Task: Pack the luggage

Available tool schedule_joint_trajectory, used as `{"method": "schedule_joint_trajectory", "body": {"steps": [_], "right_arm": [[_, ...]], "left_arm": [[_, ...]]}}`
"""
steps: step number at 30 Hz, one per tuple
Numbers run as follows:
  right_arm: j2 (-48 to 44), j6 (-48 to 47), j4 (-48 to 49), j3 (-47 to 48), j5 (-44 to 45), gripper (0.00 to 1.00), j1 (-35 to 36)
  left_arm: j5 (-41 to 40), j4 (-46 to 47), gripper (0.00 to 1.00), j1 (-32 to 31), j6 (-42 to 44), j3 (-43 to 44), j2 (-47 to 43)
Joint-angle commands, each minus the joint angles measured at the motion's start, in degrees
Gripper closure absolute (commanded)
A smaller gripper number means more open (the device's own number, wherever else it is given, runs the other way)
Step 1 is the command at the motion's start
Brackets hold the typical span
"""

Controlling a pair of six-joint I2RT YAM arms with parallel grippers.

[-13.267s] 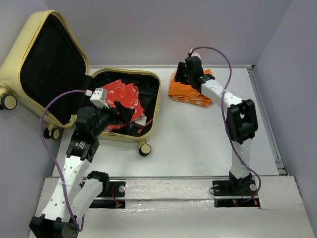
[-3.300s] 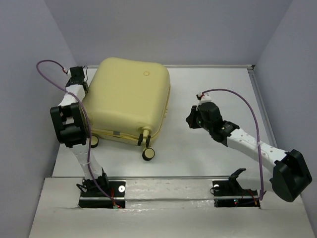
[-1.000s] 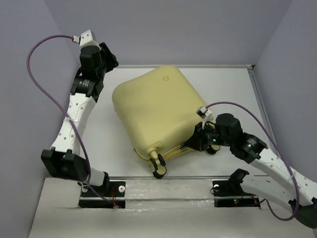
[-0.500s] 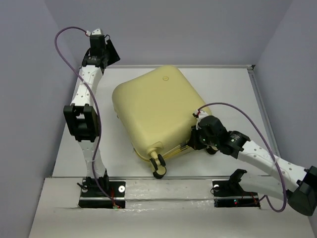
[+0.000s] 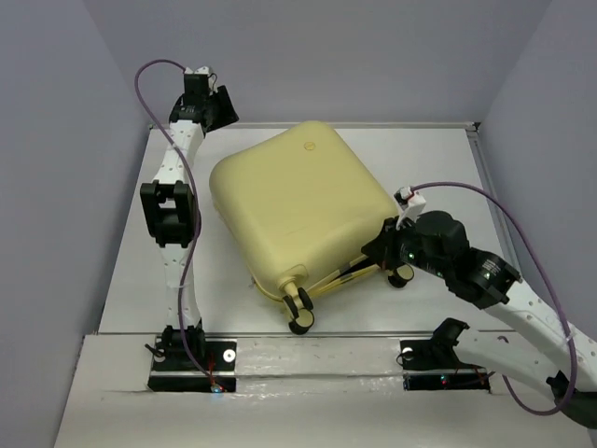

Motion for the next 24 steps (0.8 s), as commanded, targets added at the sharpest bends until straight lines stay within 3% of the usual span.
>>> {"method": "schedule_joint_trajectory", "body": {"steps": [1, 4, 10, 14, 20, 24], "right_arm": [[-1.9, 0.6, -9.1, -3.7, -7.7, 0.93, 0.0], [-1.9, 3.2, -15.0, -5.1, -3.2, 0.93, 0.0], [-0.8, 6.2, -14.2, -4.7, -3.2, 0.93, 0.0], [2.0, 8.0, -8.5, -8.8, -4.6, 0.93, 0.0], [7.3, 11.0, -2.0, -10.6, 13.9, 0.91, 0.0], [11.3, 8.2, 5.2, -9.8, 16.1, 0.91, -2.3]], "left_arm": [[3.1, 0.4, 0.37, 0.3, 2.6, 2.0, 0.6], [4.8, 0.5, 0.37, 0.2, 2.9, 0.9, 1.5], [6.3, 1.9, 0.37, -1.2, 3.6, -2.7, 1.7], [6.2, 2.7, 0.37, -2.4, 4.4, -5.3, 1.1], [6.4, 5.4, 0.38, -4.2, 4.2, -14.3, -2.7], [6.3, 9.9, 0.39, -4.2, 3.0, -25.6, -8.4]]}}
